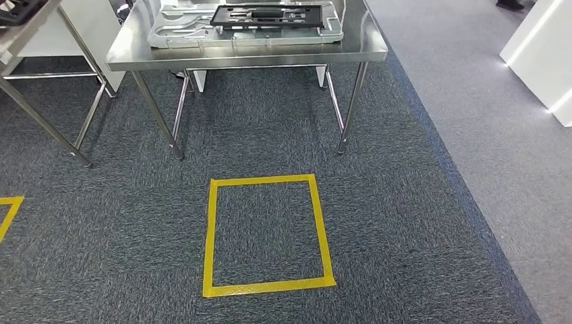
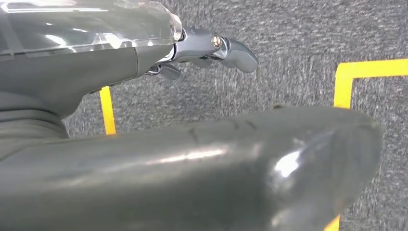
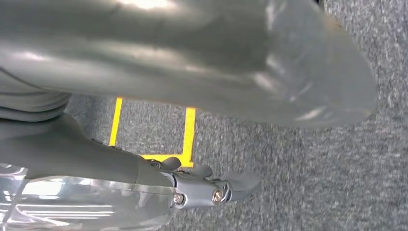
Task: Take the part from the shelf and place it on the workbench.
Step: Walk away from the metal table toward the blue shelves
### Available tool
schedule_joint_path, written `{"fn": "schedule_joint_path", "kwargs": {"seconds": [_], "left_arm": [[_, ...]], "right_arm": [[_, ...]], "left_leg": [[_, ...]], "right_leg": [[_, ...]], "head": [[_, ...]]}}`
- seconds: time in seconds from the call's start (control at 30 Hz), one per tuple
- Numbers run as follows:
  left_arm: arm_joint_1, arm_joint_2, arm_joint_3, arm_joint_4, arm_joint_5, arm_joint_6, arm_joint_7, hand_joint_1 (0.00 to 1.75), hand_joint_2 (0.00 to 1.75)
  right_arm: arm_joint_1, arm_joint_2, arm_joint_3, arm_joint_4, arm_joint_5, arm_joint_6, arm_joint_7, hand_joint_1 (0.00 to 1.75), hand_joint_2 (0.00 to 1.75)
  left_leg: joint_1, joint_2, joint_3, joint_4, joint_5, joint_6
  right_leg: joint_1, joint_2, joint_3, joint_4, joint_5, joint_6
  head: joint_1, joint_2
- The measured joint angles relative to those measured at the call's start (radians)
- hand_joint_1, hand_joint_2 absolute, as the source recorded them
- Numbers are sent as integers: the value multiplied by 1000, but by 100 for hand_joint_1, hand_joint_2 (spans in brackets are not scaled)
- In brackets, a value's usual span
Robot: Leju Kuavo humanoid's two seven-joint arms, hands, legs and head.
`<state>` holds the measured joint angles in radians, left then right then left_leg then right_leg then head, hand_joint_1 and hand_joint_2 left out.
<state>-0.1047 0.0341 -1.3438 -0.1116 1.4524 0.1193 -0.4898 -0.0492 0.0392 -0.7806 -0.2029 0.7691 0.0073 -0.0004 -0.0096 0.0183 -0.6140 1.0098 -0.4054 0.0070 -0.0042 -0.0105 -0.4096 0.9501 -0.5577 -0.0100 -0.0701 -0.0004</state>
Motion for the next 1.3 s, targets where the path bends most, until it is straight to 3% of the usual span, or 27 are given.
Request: {"fn": "schedule_joint_path", "kwargs": {"seconds": [0.07,0.13,0.17,0.2,0.23,0.27,0.33,0.4,0.5,0.57,0.67,0.7,0.73,0.77,0.87,0.93,1.0,1.07,1.13,1.2,1.23,1.27,1.3], "left_arm": [[2,3,0,0,0,1,3,0,0],[3,3,-1,0,0,1,4,0,0],[4,3,-1,0,0,1,4,0,0],[5,3,-1,0,0,1,4,0,0],[6,4,-1,0,0,2,4,0,0],[6,4,-1,0,0,2,4,0,0],[6,4,-1,0,0,2,3,0,0],[6,4,-2,0,0,3,1,0,0],[10,4,-3,0,1,4,-1,0,0],[10,4,-4,0,1,4,-2,0,0],[11,5,-5,0,1,3,-3,0,0],[12,5,-5,0,1,3,-3,0,0],[12,5,-5,0,1,3,-3,0,0],[13,5,-5,0,1,3,-3,0,0],[10,4,-6,-1,1,1,-3,0,0],[8,2,-7,-2,1,0,-3,0,0],[9,4,-7,-2,1,0,-5,0,0],[11,7,-7,-3,1,0,-8,0,0],[11,8,-7,-3,1,0,-13,0,0],[12,8,-7,-3,1,-1,-20,0,0],[14,8,-7,-3,1,-2,-22,0,0],[15,9,-7,-3,1,-3,-25,0,0],[16,9,-7,-3,1,-3,-27,0,0]], "right_arm": [[0,1,-1,1,0,1,0,0,0],[0,1,-1,1,0,1,0,0,0],[0,1,-1,1,0,1,-1,0,0],[1,1,-1,1,1,1,-1,0,0],[2,1,-1,1,1,1,-2,0,0],[3,1,-1,1,2,2,-4,0,0],[4,1,-1,1,5,4,-9,0,0],[3,1,-2,1,10,8,-17,0,0],[3,0,-2,1,22,20,-24,0,0],[3,-2,-2,1,32,25,-23,0,0],[4,-3,-2,1,46,34,-21,0,0],[5,-3,-2,1,51,36,-20,0,0],[6,-3,-2,1,57,37,-19,0,0],[8,-3,-1,1,64,37,-17,0,0],[12,-7,4,1,88,38,-12,0,0],[14,-9,10,1,96,39,-11,0,0],[14,-8,14,1,102,39,-11,0,0],[14,-7,19,1,110,39,-11,0,0],[16,-7,26,2,119,38,-12,0,0],[18,-7,32,2,128,38,-14,0,0],[19,-7,34,2,133,38,-16,0,0],[18,-7,37,2,137,38,-18,0,0],[18,-7,40,2,142,37,-20,0,0]], "left_leg": [[3,-6,-21,49,-46,-13],[12,-10,-60,166,-134,-25],[15,-10,-77,228,-165,-30],[19,-10,-84,270,-176,-34],[21,-10,-73,275,-167,-37],[23,-10,-41,239,-144,-38],[26,-10,56,92,-100,-36],[23,-11,113,-6,-88,-25],[22,-11,109,-23,-86,-4],[24,-10,103,-31,-77,13],[19,-15,90,-32,-67,26],[17,-19,85,-31,-65,27],[15,-25,82,-29,-63,27],[13,-33,80,-26,-62,27],[9,-58,75,-17,-60,22],[9,-74,65,-13,-55,12],[11,-87,58,-12,-51,0],[12,-72,42,19,-73,-11],[16,-44,-5,122,-133,-23],[24,-35,-59,245,-183,-35],[28,-32,-67,270,-184,-40],[31,-28,-57,254,-166,-44],[34,-19,-27,201,-135,-46]], "right_leg": [[-6,-3,-13,-4,19,-13],[-6,-5,-31,-3,33,-19],[-5,-6,-41,-1,40,-18],[-5,-6,-51,2,45,-17],[-6,-5,-60,7,49,-15],[-7,-4,-67,12,51,-13],[-8,-3,-79,24,53,-6],[-6,-3,-87,32,55,5],[-5,-2,-94,37,58,24],[-6,1,-115,78,28,32],[-9,6,-204,265,-71,35],[-9,6,-226,314,-84,35],[-9,6,-232,328,-78,35],[-9,8,-216,301,-52,32],[-8,48,-118,103,38,16],[-6,67,-97,48,49,13],[-6,51,-98,41,55,9],[-10,31,-97,33,62,-3],[-11,9,-98,29,65,-12],[-10,-14,-100,30,65,-14],[-10,-25,-100,31,64,-14],[-11,-35,-100,33,63,-12],[-12,-45,-99,35,61,-9]], "head": [[0,0],[0,0],[0,0],[0,0],[0,0],[0,0],[0,0],[0,0],[0,0],[0,0],[0,0],[0,0],[0,0],[0,0],[0,0],[0,0],[0,0],[0,0],[0,0],[0,0],[0,0],[0,0],[0,0]]}}
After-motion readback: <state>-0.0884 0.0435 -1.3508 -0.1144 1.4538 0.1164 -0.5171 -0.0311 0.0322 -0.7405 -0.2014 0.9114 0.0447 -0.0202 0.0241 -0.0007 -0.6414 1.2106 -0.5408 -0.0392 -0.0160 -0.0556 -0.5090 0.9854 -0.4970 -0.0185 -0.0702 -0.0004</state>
